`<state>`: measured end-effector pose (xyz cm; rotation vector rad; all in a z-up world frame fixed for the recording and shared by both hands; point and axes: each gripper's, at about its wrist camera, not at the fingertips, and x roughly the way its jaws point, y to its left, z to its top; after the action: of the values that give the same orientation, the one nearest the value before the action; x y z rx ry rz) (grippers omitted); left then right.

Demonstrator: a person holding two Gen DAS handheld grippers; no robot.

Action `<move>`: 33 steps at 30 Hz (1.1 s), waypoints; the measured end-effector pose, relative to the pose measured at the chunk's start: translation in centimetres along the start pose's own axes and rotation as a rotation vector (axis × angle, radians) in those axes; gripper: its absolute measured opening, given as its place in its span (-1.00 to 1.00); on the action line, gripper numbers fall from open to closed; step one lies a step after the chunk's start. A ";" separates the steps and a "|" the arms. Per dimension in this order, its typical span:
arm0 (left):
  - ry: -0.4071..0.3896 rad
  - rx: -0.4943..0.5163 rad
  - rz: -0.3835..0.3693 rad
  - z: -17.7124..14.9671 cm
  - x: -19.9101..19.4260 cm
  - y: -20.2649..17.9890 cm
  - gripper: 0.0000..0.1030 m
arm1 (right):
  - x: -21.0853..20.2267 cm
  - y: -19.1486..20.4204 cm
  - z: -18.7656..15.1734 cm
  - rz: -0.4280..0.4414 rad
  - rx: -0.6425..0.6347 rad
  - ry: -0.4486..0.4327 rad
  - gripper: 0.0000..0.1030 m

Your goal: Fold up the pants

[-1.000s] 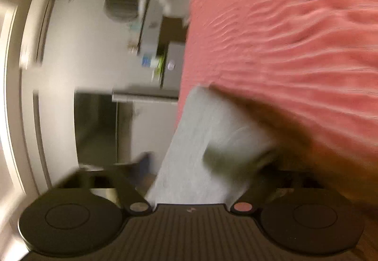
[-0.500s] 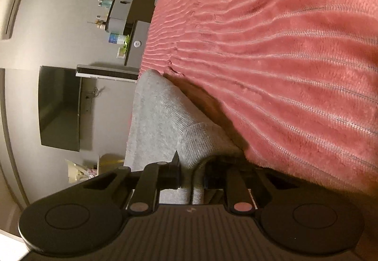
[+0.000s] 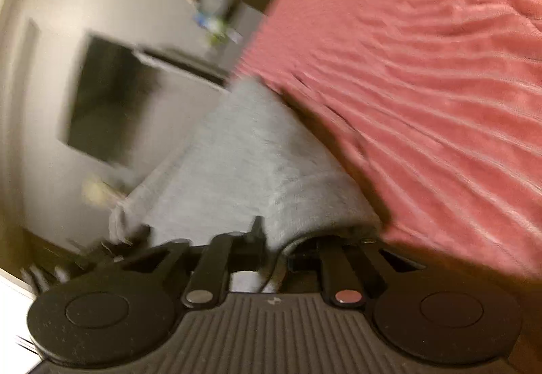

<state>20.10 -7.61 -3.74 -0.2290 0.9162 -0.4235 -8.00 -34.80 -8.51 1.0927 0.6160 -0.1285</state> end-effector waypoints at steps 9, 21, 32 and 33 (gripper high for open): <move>0.049 -0.048 -0.081 -2.7 -1.2 1.5 0.26 | -1.9 1.2 0.0 -0.033 -0.018 0.013 -0.35; 0.111 -0.059 -0.082 -5.7 -1.4 2.1 -0.11 | -7.4 4.6 0.1 -0.187 -0.270 -0.132 -0.64; 0.111 -0.055 -0.047 -5.7 -1.3 1.3 -0.52 | 0.6 7.2 -1.4 -0.300 -0.525 -0.058 -0.67; 0.110 -0.054 -0.044 -5.8 -1.2 1.2 -0.52 | 0.5 7.3 -1.3 -0.292 -0.523 -0.067 -0.67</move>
<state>15.13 -6.04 -6.74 -0.2782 1.0327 -0.4557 -5.28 -30.13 -3.36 0.4884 0.6975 -0.2400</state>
